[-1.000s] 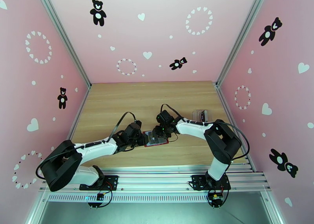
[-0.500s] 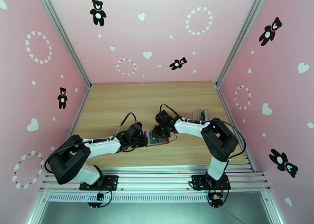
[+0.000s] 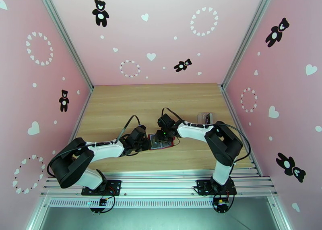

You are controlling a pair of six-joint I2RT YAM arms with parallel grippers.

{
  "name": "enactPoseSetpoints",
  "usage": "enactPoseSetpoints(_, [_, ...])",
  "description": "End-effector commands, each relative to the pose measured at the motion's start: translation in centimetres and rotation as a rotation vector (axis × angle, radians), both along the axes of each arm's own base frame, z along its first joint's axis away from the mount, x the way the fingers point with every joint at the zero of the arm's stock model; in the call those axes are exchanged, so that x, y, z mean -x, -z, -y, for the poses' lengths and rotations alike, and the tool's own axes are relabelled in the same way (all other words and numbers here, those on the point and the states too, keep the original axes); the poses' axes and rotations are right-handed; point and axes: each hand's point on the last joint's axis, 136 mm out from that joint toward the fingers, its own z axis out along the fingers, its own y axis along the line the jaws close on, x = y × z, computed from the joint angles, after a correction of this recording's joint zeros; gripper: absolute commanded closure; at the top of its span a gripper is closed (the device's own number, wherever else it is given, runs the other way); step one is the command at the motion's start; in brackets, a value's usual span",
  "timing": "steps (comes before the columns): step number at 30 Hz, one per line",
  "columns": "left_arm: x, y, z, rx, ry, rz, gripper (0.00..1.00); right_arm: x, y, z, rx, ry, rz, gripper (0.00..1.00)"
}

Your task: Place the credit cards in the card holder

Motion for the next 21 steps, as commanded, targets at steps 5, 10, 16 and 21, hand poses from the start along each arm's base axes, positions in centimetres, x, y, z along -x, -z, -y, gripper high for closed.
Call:
enactPoseSetpoints(5, [-0.2, -0.8, -0.4, 0.001, -0.011, 0.022, 0.8, -0.1, -2.0, 0.1, 0.034, -0.032, 0.061, 0.65])
enactPoseSetpoints(10, [-0.2, -1.6, -1.1, -0.004, -0.026, 0.044, 0.76, -0.7, -2.5, 1.1, 0.071, -0.03, 0.094, 0.67])
enactPoseSetpoints(16, [-0.1, -1.4, -0.8, 0.016, -0.023, 0.034, 0.76, -0.5, -1.5, 0.4, 0.049, -0.047, 0.057, 0.79])
enactPoseSetpoints(21, [-0.1, -1.3, -0.8, 0.015, -0.023, 0.036, 0.77, -0.6, -1.0, 0.8, 0.078, -0.049, 0.06, 0.85])
